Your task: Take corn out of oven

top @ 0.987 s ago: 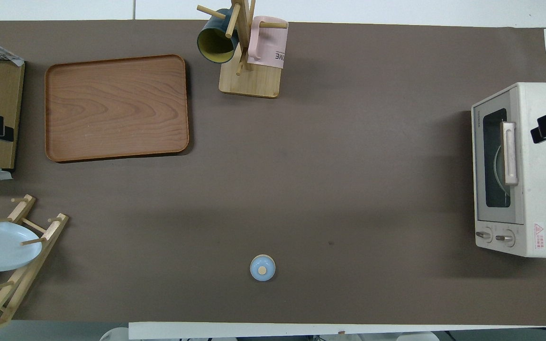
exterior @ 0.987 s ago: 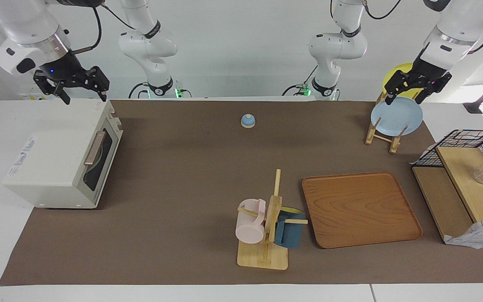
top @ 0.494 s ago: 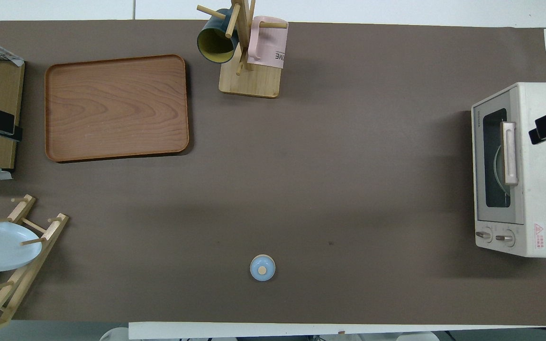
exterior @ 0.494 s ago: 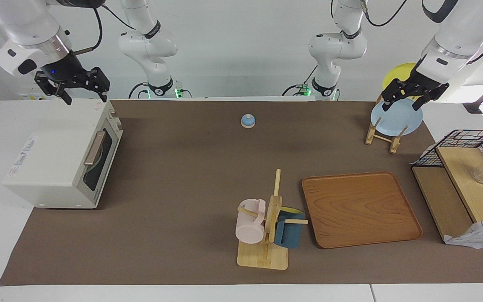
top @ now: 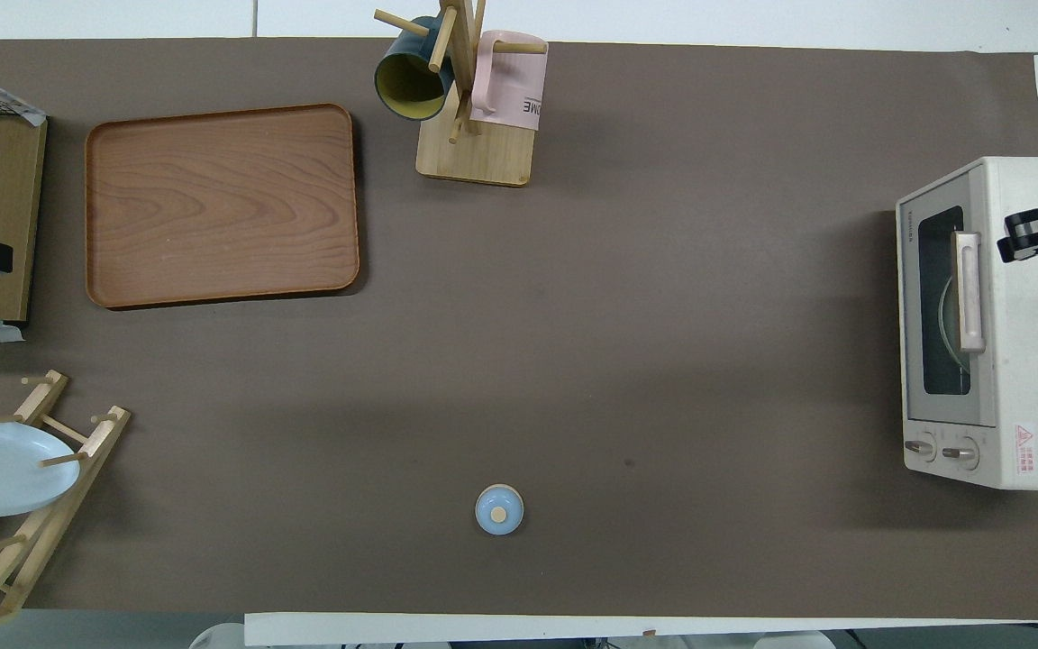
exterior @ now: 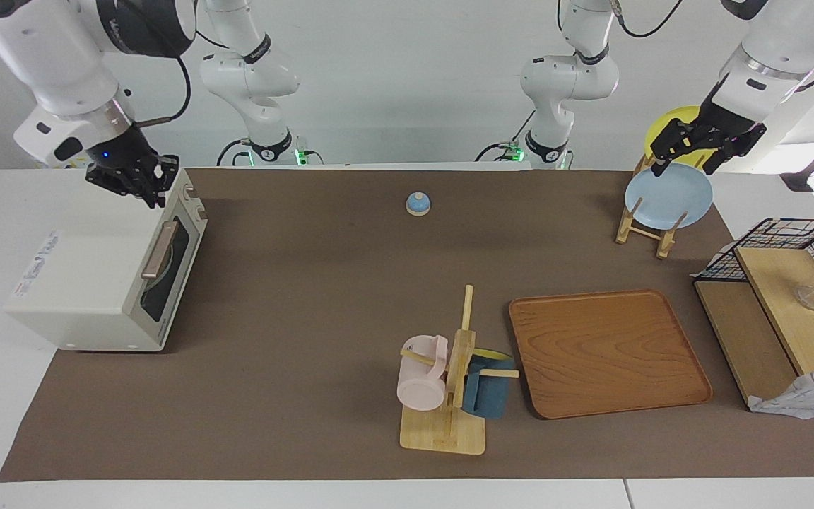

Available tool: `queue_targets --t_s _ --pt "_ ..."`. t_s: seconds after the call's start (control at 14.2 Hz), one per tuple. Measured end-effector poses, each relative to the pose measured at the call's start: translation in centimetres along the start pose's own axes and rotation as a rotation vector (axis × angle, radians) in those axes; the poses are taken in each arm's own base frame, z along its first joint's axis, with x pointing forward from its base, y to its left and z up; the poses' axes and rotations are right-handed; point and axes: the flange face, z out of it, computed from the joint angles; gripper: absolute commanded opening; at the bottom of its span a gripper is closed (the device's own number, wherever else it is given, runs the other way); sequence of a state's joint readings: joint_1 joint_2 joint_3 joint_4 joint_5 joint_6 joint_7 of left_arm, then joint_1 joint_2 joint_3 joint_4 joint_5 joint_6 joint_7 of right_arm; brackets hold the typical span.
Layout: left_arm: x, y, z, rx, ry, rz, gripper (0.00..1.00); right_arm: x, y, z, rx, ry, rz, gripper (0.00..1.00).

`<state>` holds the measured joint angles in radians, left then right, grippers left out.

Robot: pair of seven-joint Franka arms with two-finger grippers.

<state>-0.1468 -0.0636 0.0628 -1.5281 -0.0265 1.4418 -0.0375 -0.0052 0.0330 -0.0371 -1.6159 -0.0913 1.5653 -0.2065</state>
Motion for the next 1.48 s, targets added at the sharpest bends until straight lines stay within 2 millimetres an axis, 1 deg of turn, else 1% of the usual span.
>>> queue_targets --t_s 0.14,0.42,0.56,0.85,0.92,1.06,1.2,1.27,1.41,1.48 --pt "-0.1 0.0 0.0 0.0 0.0 0.0 1.0 0.3 0.1 3.2 -0.026 -0.032 -0.007 0.0" --pt "-0.1 0.0 0.0 0.0 -0.001 0.0 1.0 0.2 1.2 6.4 -0.071 -0.054 -0.007 0.0" --pt "-0.1 0.0 0.0 0.0 -0.001 0.0 1.0 0.2 1.3 8.2 -0.078 -0.059 -0.012 0.0" --pt "-0.1 0.0 0.0 0.0 -0.001 0.0 1.0 -0.1 1.9 11.0 -0.09 -0.068 -0.016 0.0" --pt "-0.1 0.0 0.0 0.0 -0.001 0.0 1.0 -0.1 1.9 11.5 -0.093 -0.071 -0.025 0.0" --pt "-0.1 0.0 0.0 0.0 -0.001 0.0 1.0 -0.1 1.7 11.6 -0.098 -0.07 -0.04 0.0" --pt "-0.1 0.0 0.0 0.0 -0.001 0.0 1.0 0.1 1.2 11.7 -0.101 -0.068 -0.051 0.0" --pt "-0.1 0.0 0.0 0.0 -0.001 0.0 1.0 0.2 0.6 11.8 -0.103 -0.066 -0.061 0.0" --pt "-0.1 0.0 0.0 0.0 -0.001 0.0 1.0 1.0 -1.7 12.3 -0.108 -0.061 -0.062 0.0" --pt "-0.1 0.0 0.0 0.0 -0.001 0.0 1.0 1.5 -3.4 12.9 -0.111 -0.055 -0.056 0.0"
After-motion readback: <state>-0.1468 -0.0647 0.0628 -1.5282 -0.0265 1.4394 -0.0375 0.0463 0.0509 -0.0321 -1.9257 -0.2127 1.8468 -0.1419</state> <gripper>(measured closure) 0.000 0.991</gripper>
